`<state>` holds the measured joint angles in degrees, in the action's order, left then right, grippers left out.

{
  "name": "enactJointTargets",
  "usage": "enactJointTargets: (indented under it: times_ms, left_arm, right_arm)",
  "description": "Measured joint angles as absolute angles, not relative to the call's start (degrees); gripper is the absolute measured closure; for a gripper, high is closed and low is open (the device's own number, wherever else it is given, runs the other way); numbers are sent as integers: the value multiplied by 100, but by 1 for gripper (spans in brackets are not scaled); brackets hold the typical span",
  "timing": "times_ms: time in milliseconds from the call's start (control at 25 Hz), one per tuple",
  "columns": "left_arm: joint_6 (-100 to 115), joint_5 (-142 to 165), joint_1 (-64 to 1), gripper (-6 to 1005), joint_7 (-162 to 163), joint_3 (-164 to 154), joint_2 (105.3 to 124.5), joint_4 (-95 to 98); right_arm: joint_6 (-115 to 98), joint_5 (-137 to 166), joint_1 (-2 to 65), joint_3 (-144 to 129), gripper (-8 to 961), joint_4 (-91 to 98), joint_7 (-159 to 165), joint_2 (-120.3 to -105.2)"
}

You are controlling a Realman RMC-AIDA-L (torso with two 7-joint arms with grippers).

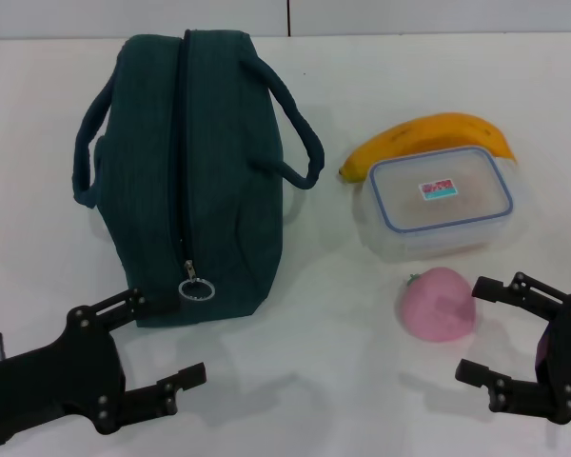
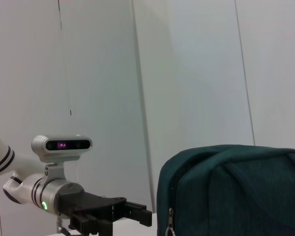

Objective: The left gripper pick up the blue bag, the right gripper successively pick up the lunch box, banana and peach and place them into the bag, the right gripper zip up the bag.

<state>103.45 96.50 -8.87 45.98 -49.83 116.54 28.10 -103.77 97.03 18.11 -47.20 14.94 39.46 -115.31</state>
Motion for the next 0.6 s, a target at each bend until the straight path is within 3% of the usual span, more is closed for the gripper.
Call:
enactJointTargets:
  times_ms: [600]
  left_arm:
    - [10608,9523,-897,196,5419,-4752,11615,2851]
  right_arm:
    - [-10381,9702,1810,-4718,90,1494,3954,-11531]
